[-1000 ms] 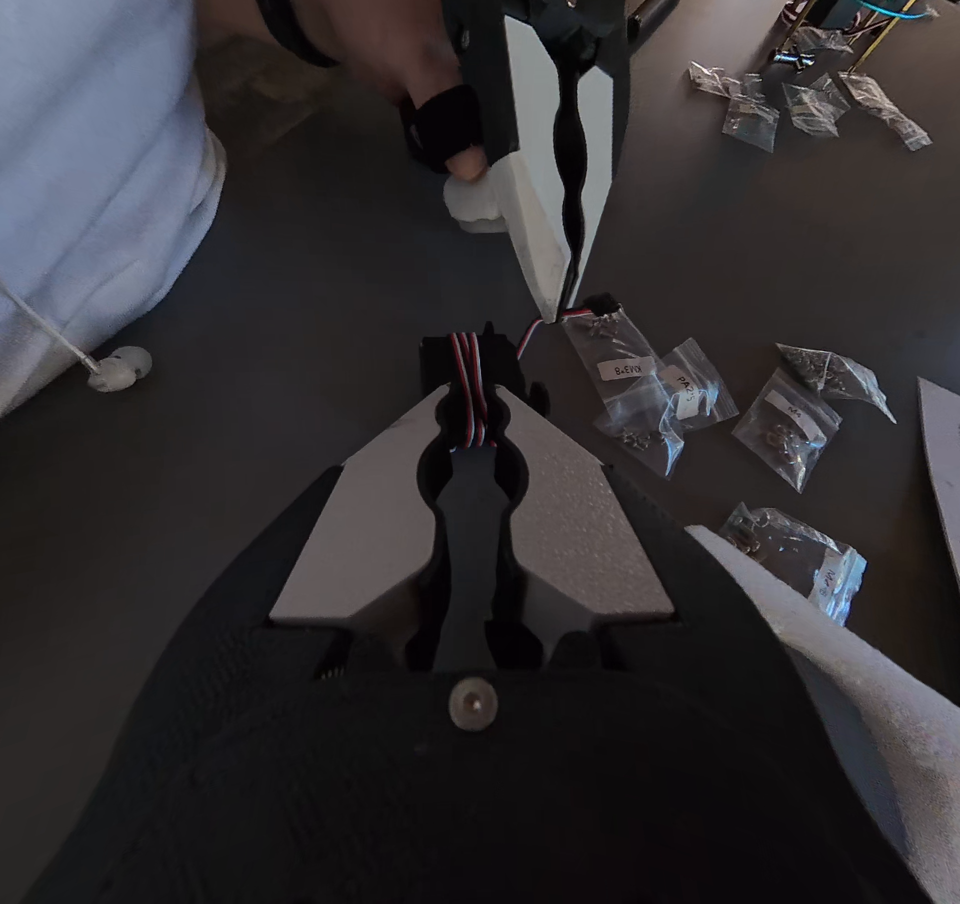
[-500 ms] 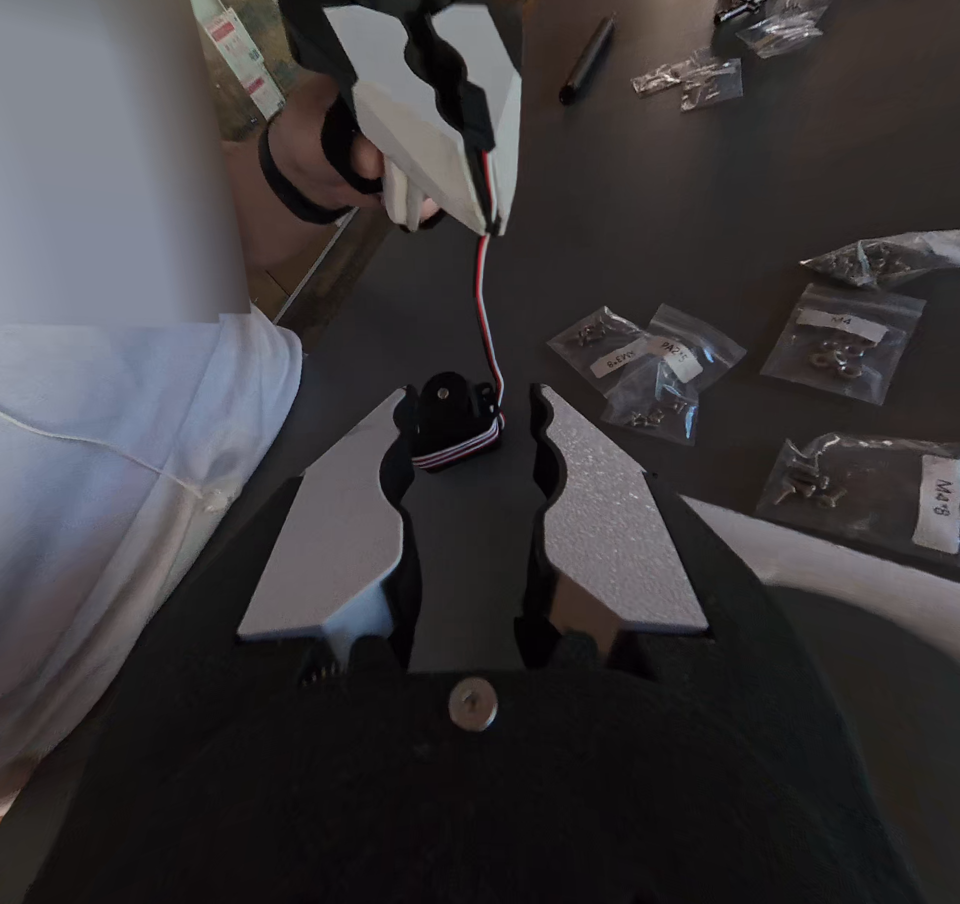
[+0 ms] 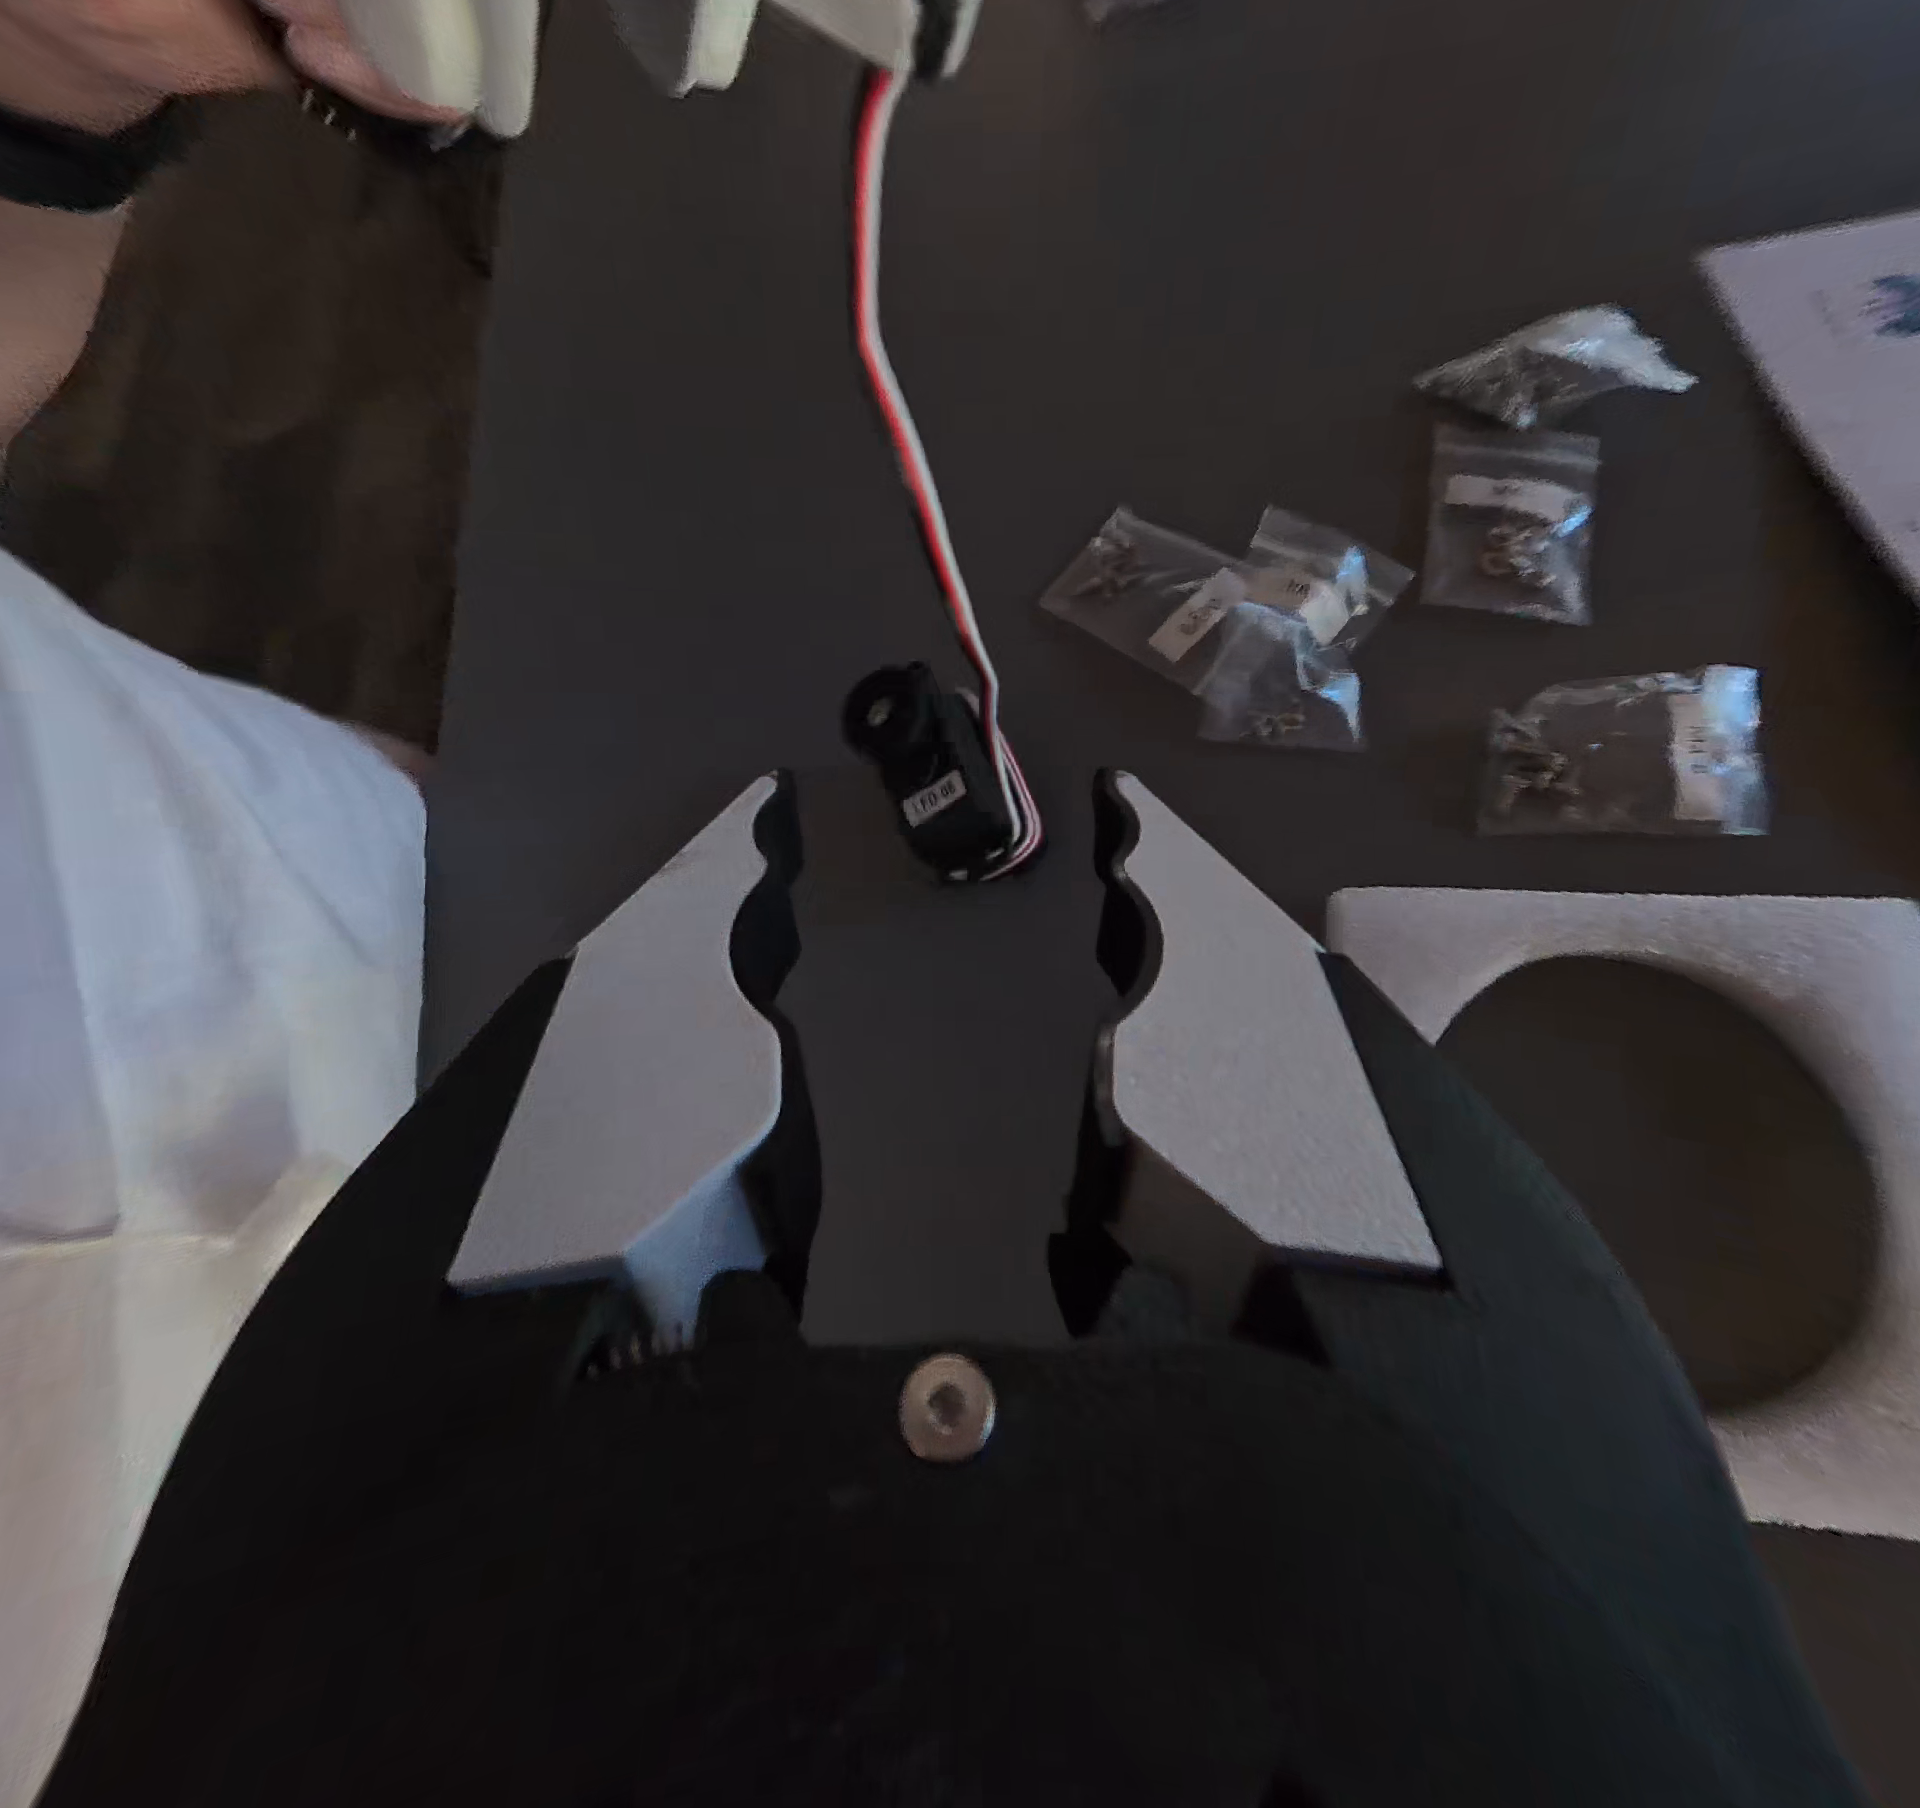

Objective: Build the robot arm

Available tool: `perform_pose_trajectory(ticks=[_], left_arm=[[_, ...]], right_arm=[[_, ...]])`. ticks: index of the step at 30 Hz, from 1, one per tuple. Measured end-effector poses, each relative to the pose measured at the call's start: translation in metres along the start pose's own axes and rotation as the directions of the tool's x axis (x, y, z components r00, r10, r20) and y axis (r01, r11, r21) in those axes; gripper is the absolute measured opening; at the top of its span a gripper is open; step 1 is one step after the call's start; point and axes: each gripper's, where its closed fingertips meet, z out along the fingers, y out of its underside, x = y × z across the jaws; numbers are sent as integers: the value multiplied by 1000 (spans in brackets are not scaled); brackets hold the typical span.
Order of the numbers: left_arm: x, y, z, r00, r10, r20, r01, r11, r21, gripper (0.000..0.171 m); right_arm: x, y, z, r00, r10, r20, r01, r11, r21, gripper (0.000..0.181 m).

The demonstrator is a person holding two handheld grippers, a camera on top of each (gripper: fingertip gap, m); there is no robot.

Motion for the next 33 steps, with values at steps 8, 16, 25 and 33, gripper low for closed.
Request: perform_pose_trajectory(ticks=[8,16,25,33], left_arm=[[44,-9,-30,998,-2,-57,6,998,64,0],[45,-17,-61,996,-81,-48,88,984,157,0],[38,-37,-107,995,-74,59,55,960,273,0],[37,-57,-132,992,-9,125,-32,947,321,0]], right_arm=[[-7,3,18,999,-47,0,46,993,109,63],[-36,5,27,992,-42,119,25,989,145,56],[-61,-3,52,978,65,197,-94,985,142,67],[-78,-1,83,986,-6,167,-2,999,46,54]])
